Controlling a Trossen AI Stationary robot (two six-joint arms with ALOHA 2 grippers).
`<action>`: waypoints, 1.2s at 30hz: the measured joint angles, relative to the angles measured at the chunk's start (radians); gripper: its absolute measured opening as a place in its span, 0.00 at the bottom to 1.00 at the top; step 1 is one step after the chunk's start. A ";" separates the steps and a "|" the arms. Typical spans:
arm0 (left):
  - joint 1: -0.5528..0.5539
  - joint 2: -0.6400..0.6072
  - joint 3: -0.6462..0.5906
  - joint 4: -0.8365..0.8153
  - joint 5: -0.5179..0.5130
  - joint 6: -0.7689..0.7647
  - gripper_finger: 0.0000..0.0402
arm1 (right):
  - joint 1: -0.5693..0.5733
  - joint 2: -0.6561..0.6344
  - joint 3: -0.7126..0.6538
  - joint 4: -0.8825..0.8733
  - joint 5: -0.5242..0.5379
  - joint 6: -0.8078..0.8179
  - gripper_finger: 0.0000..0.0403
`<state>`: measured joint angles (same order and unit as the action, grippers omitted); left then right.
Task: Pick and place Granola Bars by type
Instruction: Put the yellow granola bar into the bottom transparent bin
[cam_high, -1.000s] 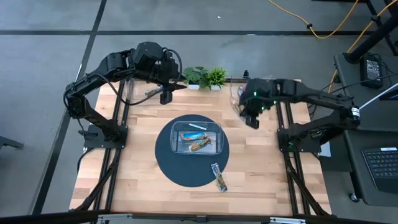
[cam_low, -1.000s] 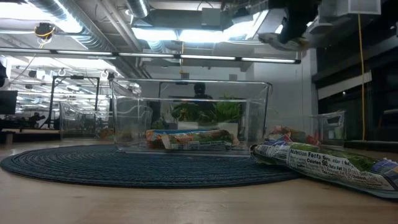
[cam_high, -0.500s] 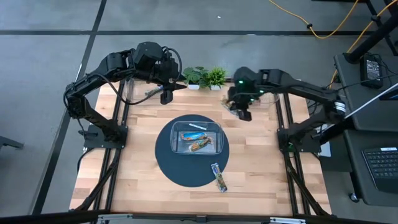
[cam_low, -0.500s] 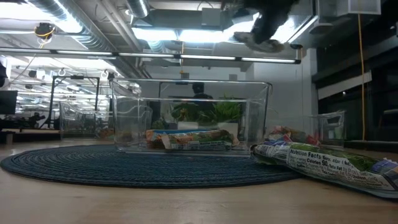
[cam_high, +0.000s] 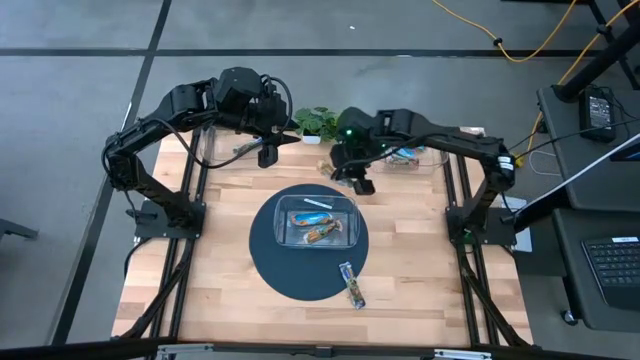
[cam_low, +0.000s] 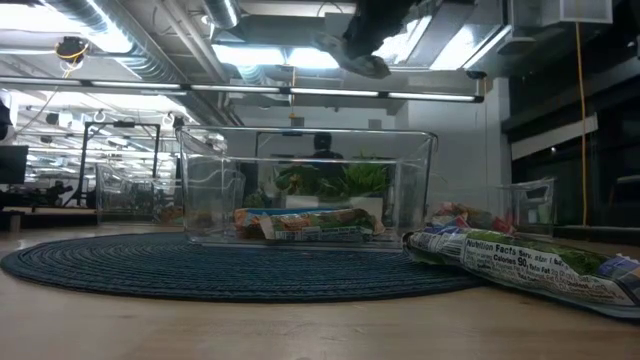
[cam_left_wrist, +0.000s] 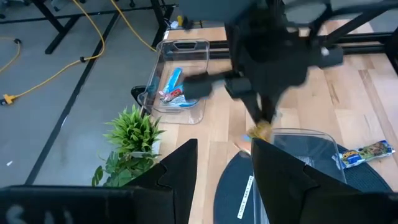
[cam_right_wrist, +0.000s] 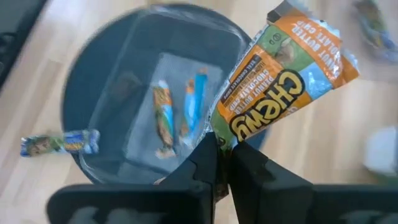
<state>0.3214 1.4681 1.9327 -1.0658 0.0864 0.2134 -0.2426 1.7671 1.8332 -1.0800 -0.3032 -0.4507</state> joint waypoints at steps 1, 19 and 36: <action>0.000 0.000 0.000 0.000 0.000 0.000 0.36 | 0.003 0.008 -0.005 0.017 -0.022 0.000 0.08; 0.000 0.000 0.000 0.000 0.002 0.008 0.36 | 0.021 0.059 -0.008 0.082 -0.087 -0.009 0.05; 0.000 0.000 0.000 -0.001 0.070 0.043 0.36 | 0.104 0.243 -0.009 0.100 -0.038 0.025 0.03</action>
<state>0.3216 1.4681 1.9327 -1.0669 0.1562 0.2566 -0.1385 2.0106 1.8240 -0.9802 -0.3412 -0.4258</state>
